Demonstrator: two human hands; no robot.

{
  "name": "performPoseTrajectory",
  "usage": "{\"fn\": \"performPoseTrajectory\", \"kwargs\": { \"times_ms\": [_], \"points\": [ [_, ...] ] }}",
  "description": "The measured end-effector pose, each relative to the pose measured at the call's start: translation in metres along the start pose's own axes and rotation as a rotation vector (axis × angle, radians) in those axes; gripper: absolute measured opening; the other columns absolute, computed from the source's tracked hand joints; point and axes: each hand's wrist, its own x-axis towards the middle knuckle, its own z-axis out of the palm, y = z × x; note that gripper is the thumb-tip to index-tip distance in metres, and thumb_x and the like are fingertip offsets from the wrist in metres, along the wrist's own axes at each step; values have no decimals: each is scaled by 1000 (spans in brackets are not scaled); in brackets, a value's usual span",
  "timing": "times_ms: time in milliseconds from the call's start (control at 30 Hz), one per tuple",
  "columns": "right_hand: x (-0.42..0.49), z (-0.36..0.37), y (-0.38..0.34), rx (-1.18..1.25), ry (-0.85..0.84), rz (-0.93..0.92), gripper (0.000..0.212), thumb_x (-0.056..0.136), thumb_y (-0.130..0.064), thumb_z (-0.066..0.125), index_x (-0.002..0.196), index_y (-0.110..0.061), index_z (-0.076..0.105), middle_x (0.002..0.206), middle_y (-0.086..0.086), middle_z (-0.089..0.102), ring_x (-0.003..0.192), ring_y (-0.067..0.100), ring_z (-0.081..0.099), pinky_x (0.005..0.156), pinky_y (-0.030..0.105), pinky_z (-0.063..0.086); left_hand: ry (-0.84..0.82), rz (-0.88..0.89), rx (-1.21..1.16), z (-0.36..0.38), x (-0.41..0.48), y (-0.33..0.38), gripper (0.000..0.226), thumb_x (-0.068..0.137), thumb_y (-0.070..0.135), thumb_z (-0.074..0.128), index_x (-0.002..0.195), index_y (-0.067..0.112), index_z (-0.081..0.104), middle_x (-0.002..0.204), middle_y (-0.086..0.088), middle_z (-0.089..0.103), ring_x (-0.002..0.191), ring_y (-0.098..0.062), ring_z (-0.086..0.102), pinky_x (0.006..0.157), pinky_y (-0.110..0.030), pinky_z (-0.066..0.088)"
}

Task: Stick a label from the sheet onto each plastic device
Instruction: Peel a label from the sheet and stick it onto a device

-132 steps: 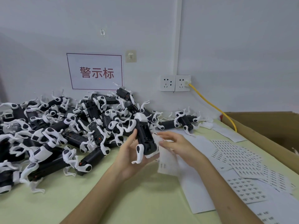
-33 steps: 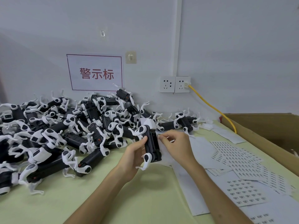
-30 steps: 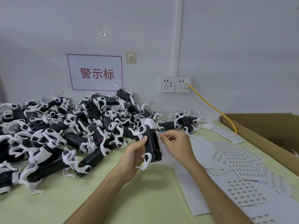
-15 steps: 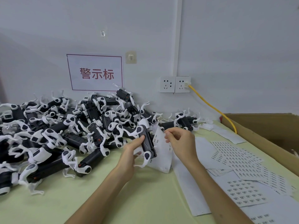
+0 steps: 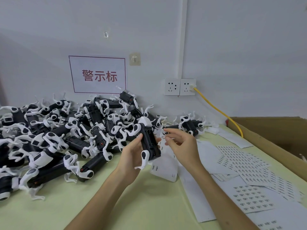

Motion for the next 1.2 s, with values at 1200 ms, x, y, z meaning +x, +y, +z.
{"fn": "performPoseTrajectory", "kwargs": {
  "times_ms": [1200],
  "points": [
    [1, 4, 12, -219, 16, -87, 22, 88, -10, 71, 83, -31, 77, 82, -25, 72, 65, 5, 60, 61, 9, 42, -146, 47, 187, -8, 10, -14, 61, 86, 57, 67, 133, 18, 68, 129, -6, 69, 111, -21, 67, 93, -36, 53]
  ]
}}
